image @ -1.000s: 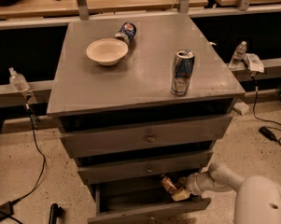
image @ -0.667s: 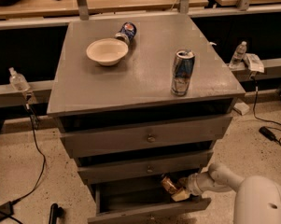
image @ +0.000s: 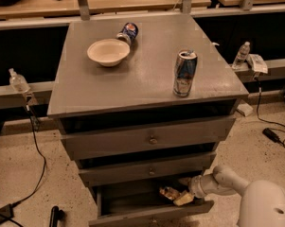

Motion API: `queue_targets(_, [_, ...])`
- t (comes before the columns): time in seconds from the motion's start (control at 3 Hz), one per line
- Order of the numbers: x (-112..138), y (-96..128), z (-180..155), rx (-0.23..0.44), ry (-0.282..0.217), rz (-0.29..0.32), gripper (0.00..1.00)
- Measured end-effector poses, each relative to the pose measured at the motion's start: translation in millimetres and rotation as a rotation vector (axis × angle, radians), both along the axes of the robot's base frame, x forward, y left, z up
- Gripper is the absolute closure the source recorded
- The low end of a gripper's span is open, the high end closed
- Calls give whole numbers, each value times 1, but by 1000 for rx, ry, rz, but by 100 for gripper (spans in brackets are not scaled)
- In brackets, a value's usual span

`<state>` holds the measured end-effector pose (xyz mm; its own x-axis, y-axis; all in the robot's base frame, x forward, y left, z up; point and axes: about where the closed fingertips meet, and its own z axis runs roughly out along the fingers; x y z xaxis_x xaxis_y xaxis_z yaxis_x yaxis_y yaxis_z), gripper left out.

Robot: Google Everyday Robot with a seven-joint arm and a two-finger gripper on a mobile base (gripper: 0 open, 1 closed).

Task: Place orange can into bottom drawer

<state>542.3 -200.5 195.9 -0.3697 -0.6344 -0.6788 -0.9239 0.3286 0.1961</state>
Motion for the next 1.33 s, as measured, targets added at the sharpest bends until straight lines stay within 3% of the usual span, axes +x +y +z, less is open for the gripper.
queue_targets(1.33, [-6, -9, 21, 54, -24, -17, 10])
